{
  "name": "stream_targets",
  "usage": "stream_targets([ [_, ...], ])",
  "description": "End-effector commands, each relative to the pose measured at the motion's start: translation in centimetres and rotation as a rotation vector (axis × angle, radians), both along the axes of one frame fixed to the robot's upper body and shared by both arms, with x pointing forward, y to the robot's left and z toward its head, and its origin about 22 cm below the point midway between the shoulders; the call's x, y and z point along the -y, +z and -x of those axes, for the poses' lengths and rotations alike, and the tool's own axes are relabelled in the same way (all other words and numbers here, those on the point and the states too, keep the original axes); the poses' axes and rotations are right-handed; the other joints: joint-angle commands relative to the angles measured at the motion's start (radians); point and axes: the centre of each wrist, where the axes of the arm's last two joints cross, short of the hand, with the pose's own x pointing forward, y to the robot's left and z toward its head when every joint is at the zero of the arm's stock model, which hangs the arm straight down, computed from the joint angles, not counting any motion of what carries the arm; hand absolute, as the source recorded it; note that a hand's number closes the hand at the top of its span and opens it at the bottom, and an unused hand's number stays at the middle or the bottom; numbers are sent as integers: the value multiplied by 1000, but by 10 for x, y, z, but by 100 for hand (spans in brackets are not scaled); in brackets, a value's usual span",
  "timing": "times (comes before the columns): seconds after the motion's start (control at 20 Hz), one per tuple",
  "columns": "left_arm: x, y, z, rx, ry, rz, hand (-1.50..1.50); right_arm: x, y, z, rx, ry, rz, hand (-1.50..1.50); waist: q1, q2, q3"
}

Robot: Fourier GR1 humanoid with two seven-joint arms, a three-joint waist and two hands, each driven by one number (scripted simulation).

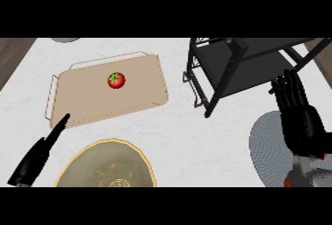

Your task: Pick the cupcake from the placemat and place it in the tiered shelf

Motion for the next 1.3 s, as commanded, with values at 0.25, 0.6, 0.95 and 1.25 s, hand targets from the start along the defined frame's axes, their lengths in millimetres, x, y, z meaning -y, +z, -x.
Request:
stream_targets([
  [0.25, 30, -6, 0, 33, 121, 234, 0, 181, 11, 67, -301, -630, 469, -150, -116, 30, -5],
  [0.6, 51, -12, -7, -14, 74, 347, 0, 231, -38, 137, -318, -728, 238, -150, -40, 27, 4],
  [0.95, 65, 11, -36, -17, 53, 340, 0, 228, 26, 119, -325, -434, 402, -150, -27, 28, 1],
  [1.25, 74, -9, -20, -19, 29, 336, 0, 194, 66, 98, -644, -293, 590, -150, -9, 32, -3],
])
